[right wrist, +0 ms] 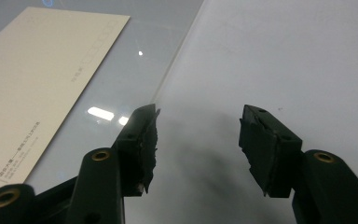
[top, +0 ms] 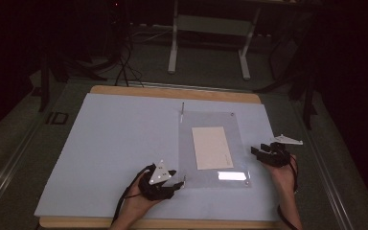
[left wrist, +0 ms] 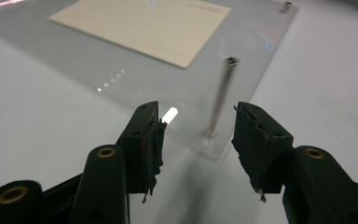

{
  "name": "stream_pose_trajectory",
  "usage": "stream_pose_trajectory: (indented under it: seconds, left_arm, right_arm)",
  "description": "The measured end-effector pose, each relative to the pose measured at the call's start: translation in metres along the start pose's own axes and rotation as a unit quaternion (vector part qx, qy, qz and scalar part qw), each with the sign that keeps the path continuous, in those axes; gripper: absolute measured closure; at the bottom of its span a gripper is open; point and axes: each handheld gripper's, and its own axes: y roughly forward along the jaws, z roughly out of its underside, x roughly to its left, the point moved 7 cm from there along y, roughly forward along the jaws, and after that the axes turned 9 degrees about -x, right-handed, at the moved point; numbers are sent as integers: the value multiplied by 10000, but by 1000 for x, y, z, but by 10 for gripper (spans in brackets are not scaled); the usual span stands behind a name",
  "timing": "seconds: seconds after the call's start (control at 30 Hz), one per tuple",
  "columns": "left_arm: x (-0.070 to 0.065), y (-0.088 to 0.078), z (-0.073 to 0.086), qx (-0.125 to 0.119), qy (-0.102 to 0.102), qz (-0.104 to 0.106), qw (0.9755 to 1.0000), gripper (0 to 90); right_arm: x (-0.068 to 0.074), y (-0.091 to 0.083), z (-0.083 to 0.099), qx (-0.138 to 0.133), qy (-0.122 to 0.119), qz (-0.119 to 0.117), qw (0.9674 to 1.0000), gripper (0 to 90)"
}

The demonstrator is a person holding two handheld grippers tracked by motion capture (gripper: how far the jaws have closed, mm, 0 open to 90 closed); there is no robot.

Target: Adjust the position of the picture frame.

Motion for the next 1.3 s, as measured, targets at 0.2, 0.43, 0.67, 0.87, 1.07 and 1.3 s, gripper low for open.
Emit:
stream_pose_trajectory:
  seconds: [0.2,0.43,0.67,0.87,1.07,1.3]
  left_arm:
    - [-15,23,-1,51,65,56,10000,539]
    - [-13,36,3,202,-6,-74,9998,686]
    - [-9,36,3,195,-38,-201,9996,839]
    - [-9,35,3,203,-5,-170,9996,845]
    - [-15,24,4,253,129,14,9996,847]
    - [-3,-16,11,304,80,129,9994,847]
  right_arm:
    - [0,1,1,23,-8,-2,10000,462]
    - [-2,0,2,29,38,0,10000,462]
    - [1,2,2,48,10,-32,10000,463]
    - [-1,1,2,46,12,-20,10000,467]
    - [-6,-2,2,-19,119,16,9999,470]
    - [8,4,-7,-115,13,-186,9998,484]
